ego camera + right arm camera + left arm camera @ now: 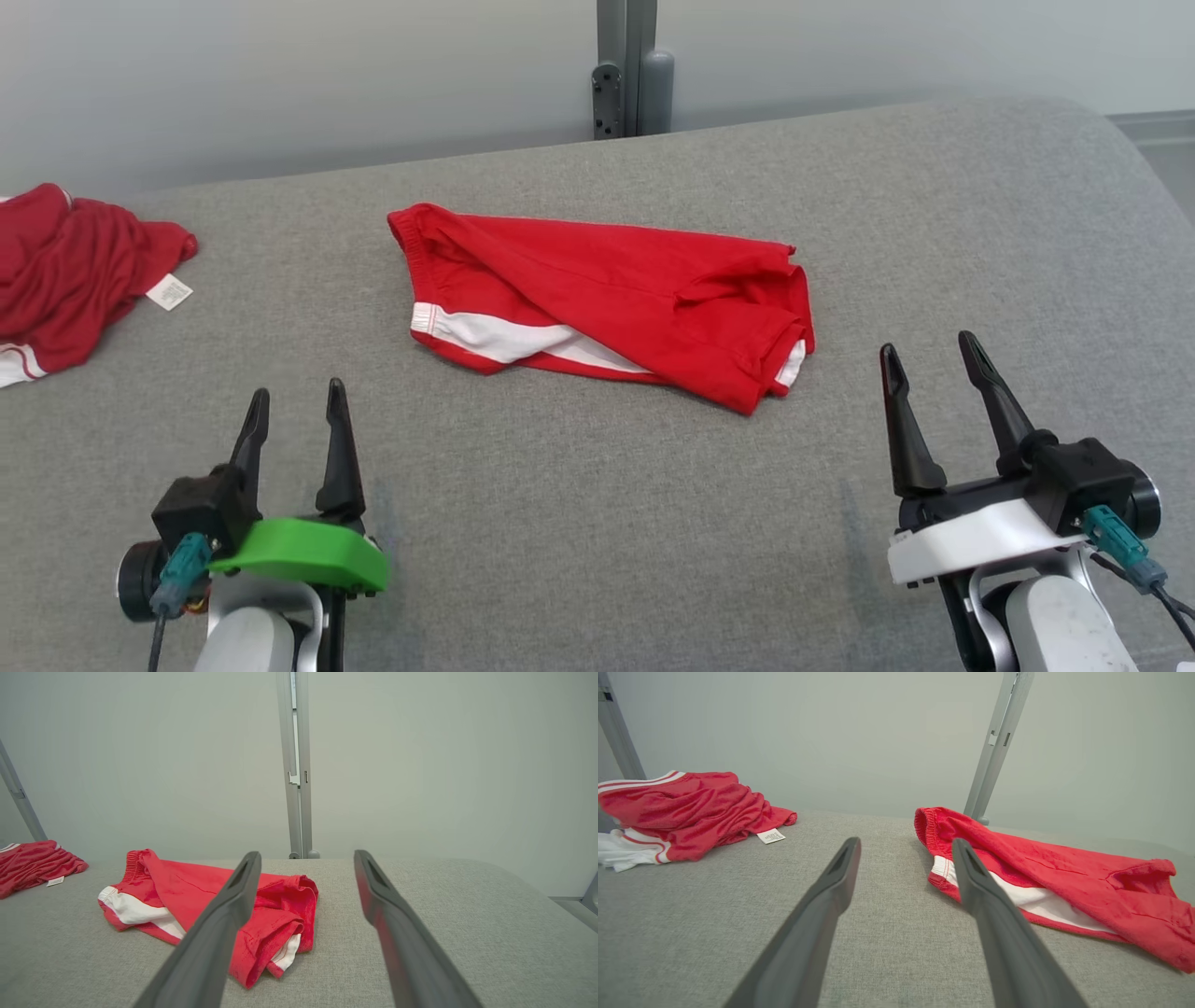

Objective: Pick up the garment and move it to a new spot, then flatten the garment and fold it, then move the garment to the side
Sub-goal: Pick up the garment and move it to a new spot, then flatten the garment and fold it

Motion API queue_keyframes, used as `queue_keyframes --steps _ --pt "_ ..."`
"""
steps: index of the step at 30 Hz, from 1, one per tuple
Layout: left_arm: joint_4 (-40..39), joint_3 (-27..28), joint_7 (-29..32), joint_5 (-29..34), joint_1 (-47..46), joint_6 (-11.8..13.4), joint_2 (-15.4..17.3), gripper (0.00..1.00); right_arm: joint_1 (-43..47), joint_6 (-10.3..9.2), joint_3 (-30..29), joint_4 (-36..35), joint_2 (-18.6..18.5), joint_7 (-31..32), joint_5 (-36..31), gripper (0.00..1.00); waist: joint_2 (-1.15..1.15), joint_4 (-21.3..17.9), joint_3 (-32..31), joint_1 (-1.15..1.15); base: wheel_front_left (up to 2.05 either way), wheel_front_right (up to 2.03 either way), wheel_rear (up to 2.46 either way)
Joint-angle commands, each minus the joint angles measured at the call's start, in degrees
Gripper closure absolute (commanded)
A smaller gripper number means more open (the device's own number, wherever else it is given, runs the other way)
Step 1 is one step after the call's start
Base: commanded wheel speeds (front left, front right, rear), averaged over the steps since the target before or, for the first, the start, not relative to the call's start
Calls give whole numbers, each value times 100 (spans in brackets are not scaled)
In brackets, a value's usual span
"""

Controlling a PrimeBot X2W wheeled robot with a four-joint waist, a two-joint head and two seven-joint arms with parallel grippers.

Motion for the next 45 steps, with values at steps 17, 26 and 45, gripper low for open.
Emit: queue_keyframes --steps 17,26,45 --pt "-797 161 -5 588 1240 42 -297 0 413 0 145 133 -14 -18 145 0 0 224 -371 0 0 0 0" --pt "-728 196 -5 645 1247 9 -321 0 399 0 139 165 -13 -18 137 0 0 200 -379 0 0 0 0" --pt "-801 39 -5 633 979 -28 -340 0 161 0 163 518 -12 -18 -61 0 0 545 73 0 0 0 0"
